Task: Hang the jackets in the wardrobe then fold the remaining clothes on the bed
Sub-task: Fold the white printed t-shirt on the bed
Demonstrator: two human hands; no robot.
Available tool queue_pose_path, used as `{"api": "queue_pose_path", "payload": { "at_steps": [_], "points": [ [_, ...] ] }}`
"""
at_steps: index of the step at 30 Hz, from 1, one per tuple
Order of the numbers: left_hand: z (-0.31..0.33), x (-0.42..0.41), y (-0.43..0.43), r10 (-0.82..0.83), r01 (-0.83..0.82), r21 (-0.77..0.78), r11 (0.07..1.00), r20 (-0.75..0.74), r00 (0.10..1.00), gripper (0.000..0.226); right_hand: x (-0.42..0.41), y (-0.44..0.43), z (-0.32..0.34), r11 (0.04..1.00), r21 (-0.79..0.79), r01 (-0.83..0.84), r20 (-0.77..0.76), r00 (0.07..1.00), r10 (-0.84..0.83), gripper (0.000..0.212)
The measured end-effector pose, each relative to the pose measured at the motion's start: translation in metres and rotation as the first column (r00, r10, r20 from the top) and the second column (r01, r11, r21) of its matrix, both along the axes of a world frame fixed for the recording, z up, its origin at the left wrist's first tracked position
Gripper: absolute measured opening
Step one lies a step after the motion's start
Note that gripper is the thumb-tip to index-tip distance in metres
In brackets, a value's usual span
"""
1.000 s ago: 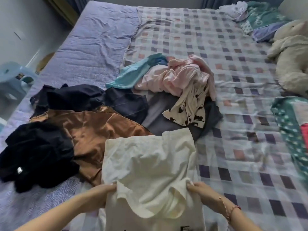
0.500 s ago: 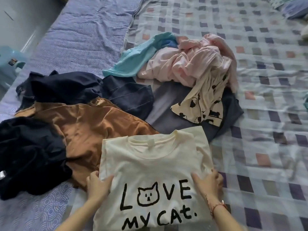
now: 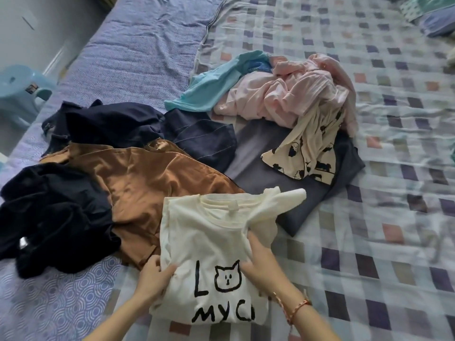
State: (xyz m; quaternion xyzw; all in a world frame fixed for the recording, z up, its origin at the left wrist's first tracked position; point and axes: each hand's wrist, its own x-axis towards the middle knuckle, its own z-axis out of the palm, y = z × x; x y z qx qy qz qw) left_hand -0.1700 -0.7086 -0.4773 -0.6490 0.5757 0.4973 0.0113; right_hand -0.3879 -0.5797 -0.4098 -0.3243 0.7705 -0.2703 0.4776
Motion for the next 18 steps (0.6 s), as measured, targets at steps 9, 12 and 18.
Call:
{"api": "queue_pose_path", "payload": {
  "at_steps": [9,12,18],
  "points": [
    [0.008,0.02,-0.015,0.502,-0.288,0.556,0.779,-0.279,0.818,0.066,0.137,-0.052,-0.026,0.933,0.116,-0.34,0.049,0.941,0.336,0.056],
    [0.003,0.021,-0.007,0.442,-0.278,0.504,0.818,-0.24,0.864,0.043,0.114,-0.035,-0.045,0.989,0.148,-0.002,-0.217,0.976,0.034,0.042],
    [-0.019,0.033,0.02,0.063,-0.074,0.255,0.964,0.051,0.997,0.041,0.081,0.01,-0.077,0.869,0.393,0.301,0.089,0.928,-0.361,0.054]
  ]
}}
